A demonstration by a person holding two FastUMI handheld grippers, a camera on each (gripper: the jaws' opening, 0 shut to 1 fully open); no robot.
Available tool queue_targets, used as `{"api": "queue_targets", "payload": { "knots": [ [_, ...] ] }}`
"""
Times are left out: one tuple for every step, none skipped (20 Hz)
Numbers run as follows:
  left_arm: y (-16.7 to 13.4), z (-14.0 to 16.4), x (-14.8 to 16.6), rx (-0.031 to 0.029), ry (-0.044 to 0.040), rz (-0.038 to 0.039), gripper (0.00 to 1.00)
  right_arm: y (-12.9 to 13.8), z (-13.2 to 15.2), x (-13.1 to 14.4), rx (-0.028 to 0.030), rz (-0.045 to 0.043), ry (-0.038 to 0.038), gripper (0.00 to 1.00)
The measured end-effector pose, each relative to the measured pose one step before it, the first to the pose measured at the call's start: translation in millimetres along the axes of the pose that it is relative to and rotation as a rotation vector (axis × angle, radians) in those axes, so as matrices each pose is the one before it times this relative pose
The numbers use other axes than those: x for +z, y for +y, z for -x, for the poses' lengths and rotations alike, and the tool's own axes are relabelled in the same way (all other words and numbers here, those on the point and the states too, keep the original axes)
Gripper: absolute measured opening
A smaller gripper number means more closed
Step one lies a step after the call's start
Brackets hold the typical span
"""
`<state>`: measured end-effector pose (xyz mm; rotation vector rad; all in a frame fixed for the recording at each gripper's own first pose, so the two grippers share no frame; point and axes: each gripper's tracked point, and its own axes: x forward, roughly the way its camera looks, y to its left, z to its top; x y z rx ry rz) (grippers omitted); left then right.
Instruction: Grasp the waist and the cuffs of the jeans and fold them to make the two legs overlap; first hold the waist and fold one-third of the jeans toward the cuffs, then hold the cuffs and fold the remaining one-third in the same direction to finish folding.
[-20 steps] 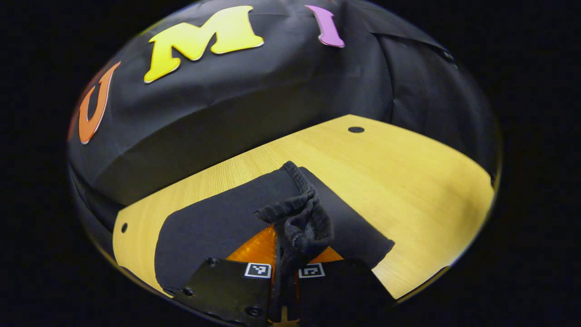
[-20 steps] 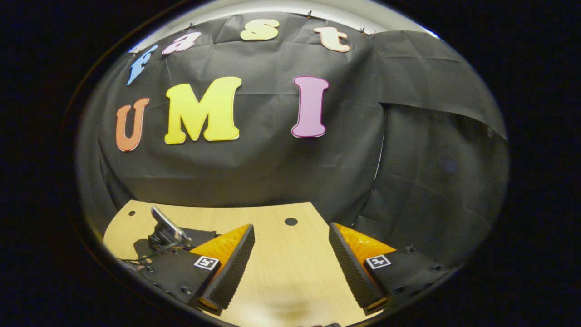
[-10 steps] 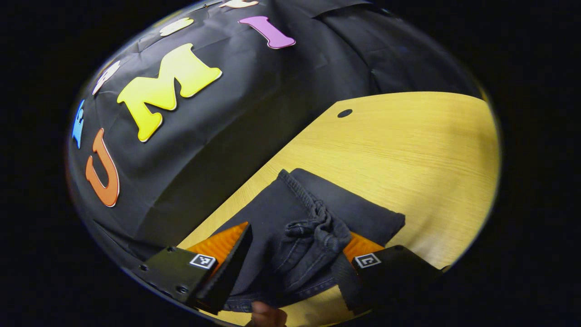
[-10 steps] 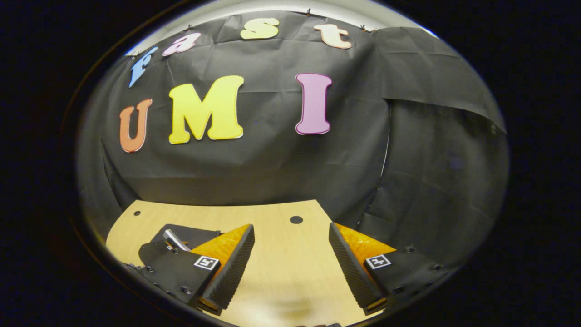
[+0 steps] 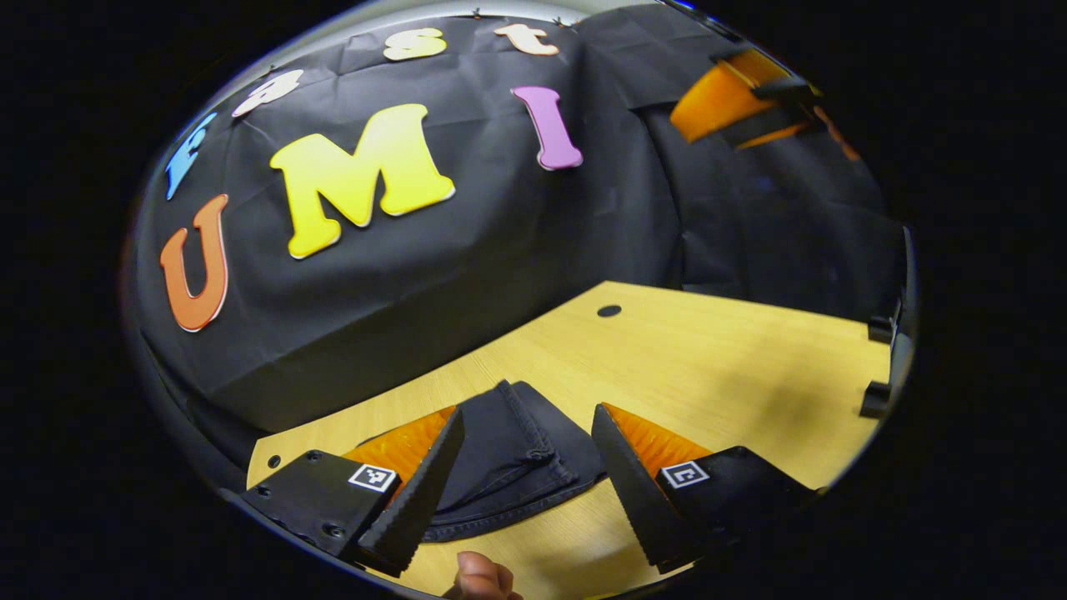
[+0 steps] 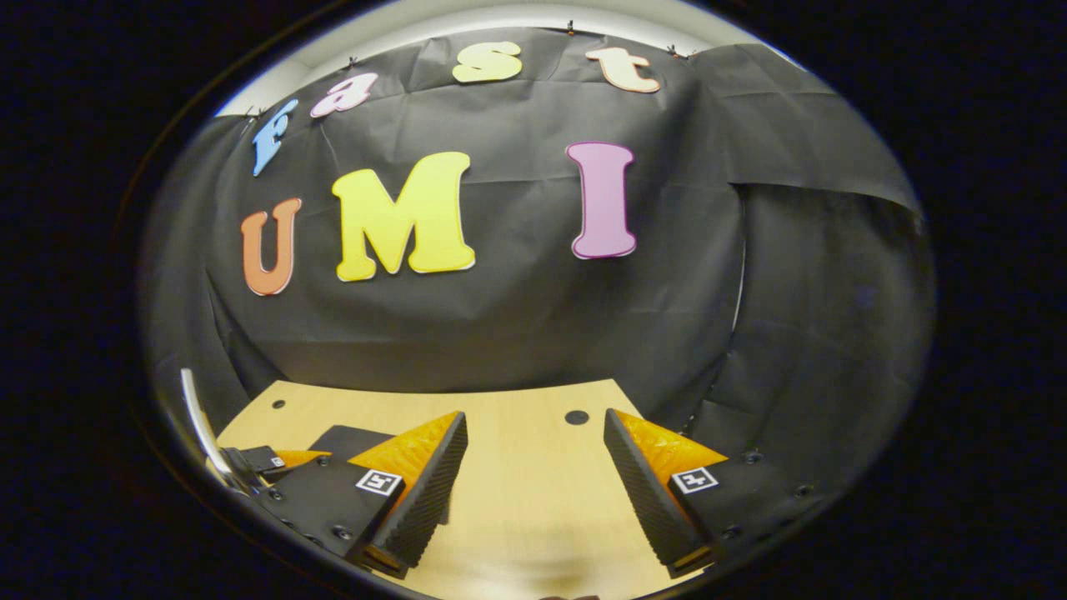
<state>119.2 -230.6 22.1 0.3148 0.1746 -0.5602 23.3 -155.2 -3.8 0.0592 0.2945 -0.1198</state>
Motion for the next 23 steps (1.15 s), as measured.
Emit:
{"api": "queue_targets", "payload": {
  "knots": [
    [15.52,9.53,12.83,0.02916,-0.01960,0.02736,0.99,10.36,-4.18,2.87,0.02776,-0.00384,-0.01000,1.00],
    [18.89,10.16,13.43,0.03475,-0.02060,0.02822,0.99,11.78,-4.91,2.96,0.02270,-0.00385,-0.00865,1.00],
    [20.26,8.65,12.43,0.03820,-0.02081,0.02690,0.99,10.37,-5.65,3.20,0.02037,-0.01281,-0.01175,0.99],
    [21.95,7.80,13.50,0.04265,-0.02226,0.02520,0.99,13.58,-4.81,1.72,0.02143,-0.01782,-0.01060,1.00],
    [22.85,6.86,13.67,0.04671,-0.02285,0.02347,0.99,14.98,-4.99,-0.07,0.02108,-0.01449,-0.01029,1.00],
    [19.04,5.08,14.70,0.04155,-0.02602,0.02875,1.00,15.64,-5.08,1.52,0.01847,-0.00464,-0.01510,0.99],
    [17.27,5.62,16.43,0.03008,-0.03069,0.03337,0.99,16.19,-4.77,1.14,0.02446,0.00127,-0.01574,1.00],
    [13.59,7.05,16.63,0.01667,-0.03455,0.03805,0.99,20.30,-3.63,0.57,0.03955,-0.00404,-0.01136,1.00],
    [12.81,6.57,14.19,0.03021,-0.03058,0.03224,0.94,16.97,-4.37,0.34,0.02988,-0.00362,-0.01448,0.99],
    [14.73,3.42,10.91,0.04243,-0.01675,0.01180,0.99,15.30,-2.23,2.31,0.01473,0.00043,-0.01923,0.99],
    [17.41,4.16,9.43,0.03783,-0.01471,0.00248,0.99,13.91,-1.35,1.51,0.01338,0.00640,-0.02256,0.98],
    [11.42,2.15,6.40,0.03499,-0.01360,-0.00136,0.99,14.83,-1.41,1.10,0.01150,0.01593,-0.01960,0.98],
    [8.52,1.01,4.61,0.02401,-0.01036,-0.00349,0.99,14.20,-0.84,-1.70,0.01559,0.02521,-0.01290,1.00],
    [4.21,2.34,0.31,0.01710,-0.00498,0.00091,0.99,12.04,0.59,-1.50,0.01215,0.03414,-0.00631,0.98],
    [4.03,2.60,-2.12,0.00785,0.00107,0.00424,0.99,9.38,1.00,-1.37,0.01337,0.03003,-0.00685,0.98],
    [3.63,1.29,0.04,0.00269,0.00153,0.00324,0.99,8.86,1.28,0.04,0.01285,0.01486,-0.00389,0.98],
    [-1.52,1.07,-0.69,0.00146,0.00376,0.00113,0.99,4.14,-0.40,-0.11,0.01071,0.00479,-0.00505,0.98],
    [-0.16,0.09,-1.36,0.00027,0.00410,-0.00418,0.99,2.11,0.73,1.31,0.00021,-0.00264,-0.00565,1.00],
    [-0.21,-0.15,-0.62,-0.00120,0.00119,-0.00305,0.99,-0.53,0.54,1.69,-0.00291,-0.00381,-0.00612,1.00],
    [0.20,-0.12,-0.87,-0.00023,-0.00023,-0.00196,0.99,-0.32,0.94,1.71,-0.00492,-0.00551,-0.00525,0.98],
    [-0.78,-0.83,-1.55,-0.00094,0.00148,0.00265,0.99,-0.10,-0.01,-0.66,-0.00066,-0.00667,-0.00039,0.98],
    [-1.10,-1.19,-2.18,-0.00244,0.00461,0.00255,0.99,-1.46,0.63,0.05,-0.00589,-0.00327,0.00151,0.98],
    [-0.89,-0.06,-1.76,-0.00223,0.00211,0.00097,0.99,-3.00,0.64,0.52,-0.00499,-0.00423,-0.00016,0.98]
  ]
}}
